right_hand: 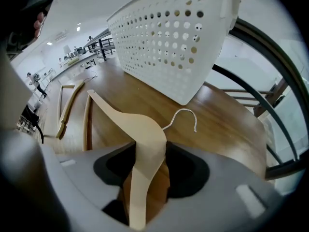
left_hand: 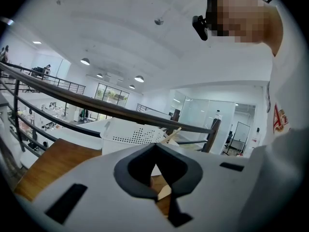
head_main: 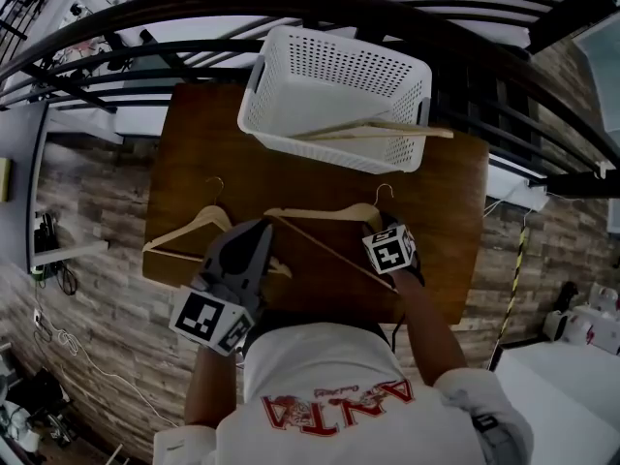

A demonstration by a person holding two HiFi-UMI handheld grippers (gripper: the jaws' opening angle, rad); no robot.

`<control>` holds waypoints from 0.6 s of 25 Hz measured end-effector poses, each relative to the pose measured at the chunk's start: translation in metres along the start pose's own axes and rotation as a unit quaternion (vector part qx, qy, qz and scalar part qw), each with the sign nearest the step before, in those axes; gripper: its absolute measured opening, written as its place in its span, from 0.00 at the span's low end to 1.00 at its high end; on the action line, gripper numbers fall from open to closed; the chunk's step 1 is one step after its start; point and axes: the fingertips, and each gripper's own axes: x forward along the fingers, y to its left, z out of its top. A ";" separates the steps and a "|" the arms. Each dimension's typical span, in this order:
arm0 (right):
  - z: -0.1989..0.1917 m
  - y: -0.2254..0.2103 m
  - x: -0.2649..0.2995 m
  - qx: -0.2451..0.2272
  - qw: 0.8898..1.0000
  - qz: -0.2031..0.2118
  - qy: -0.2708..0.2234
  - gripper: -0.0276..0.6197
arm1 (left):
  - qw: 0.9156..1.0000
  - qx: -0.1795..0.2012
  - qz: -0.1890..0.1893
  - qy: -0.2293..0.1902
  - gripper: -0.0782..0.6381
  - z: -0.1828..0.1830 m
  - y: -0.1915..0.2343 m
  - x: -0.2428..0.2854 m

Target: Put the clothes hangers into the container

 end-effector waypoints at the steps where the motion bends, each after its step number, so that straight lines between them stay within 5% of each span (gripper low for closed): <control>1: 0.002 -0.001 -0.006 -0.004 1.000 -0.005 -0.010 0.33 | 1.000 0.000 -0.001 -0.001 0.12 0.000 -0.002 -0.001; 15: 0.031 -0.015 -0.126 -0.028 0.981 -0.082 -0.175 0.33 | 0.999 0.007 -0.022 -0.027 0.12 0.017 -0.046 -0.009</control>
